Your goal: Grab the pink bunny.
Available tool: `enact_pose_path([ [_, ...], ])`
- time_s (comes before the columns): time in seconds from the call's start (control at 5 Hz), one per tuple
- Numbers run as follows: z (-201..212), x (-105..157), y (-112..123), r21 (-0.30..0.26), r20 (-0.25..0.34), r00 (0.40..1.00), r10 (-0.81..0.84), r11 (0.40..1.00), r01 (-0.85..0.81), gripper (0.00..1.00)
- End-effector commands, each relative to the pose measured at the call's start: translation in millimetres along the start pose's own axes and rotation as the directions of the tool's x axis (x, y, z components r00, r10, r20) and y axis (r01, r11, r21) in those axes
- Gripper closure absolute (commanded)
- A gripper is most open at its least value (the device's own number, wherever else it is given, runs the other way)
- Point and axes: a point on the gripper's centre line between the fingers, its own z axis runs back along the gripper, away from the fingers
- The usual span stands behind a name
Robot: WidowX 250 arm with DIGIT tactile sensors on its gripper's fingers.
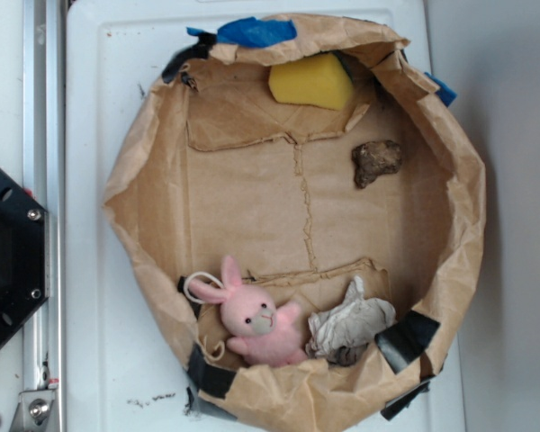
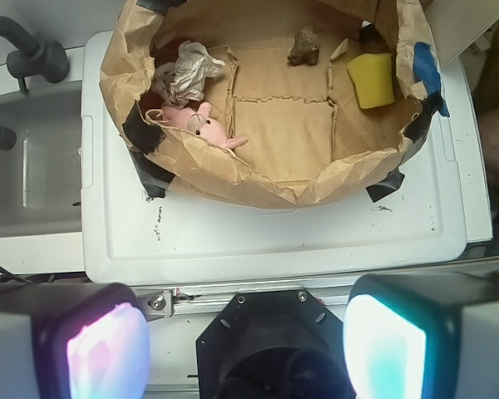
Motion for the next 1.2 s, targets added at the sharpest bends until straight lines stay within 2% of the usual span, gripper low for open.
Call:
enact_pose_path([
  [0.0,0,0,0,0.0,0.0,1.0,0.0,1.0,0.0,0.0],
  [0.2,-4,37,15,0.026,0.006,0.997,0.076,0.997,-0.076,0.0],
  [0.4,-8,48,20,0.044,0.005,0.994,0.109,0.993,-0.109,0.0],
  [0.6,-19,64,26,0.049,0.005,0.999,0.054,0.997,-0.054,0.0],
  [0.8,-45,90,21,0.032,-0.025,0.994,-0.107,0.994,0.107,0.0],
  [1.0,-61,109,20,0.008,-0.021,0.98,-0.198,0.98,0.199,0.0],
])
